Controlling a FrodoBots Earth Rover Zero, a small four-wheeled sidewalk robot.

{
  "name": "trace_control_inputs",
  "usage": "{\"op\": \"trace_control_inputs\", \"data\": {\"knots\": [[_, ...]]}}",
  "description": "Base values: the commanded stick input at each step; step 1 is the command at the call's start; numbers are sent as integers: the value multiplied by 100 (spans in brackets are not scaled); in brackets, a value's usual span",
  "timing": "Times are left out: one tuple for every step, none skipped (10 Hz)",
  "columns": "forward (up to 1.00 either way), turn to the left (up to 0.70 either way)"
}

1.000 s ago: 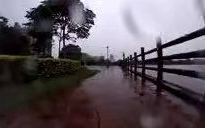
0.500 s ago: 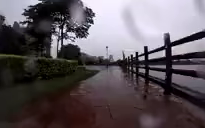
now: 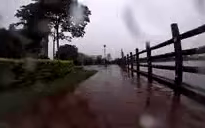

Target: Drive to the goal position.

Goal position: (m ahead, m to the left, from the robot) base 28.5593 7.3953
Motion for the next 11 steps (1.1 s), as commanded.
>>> {"op": "trace_control_inputs", "data": {"knots": [[100, 0], [100, 0], [100, 0], [100, 0], [100, 0], [100, 0], [100, 0], [100, 0], [100, 0], [100, 0], [100, 0]]}}
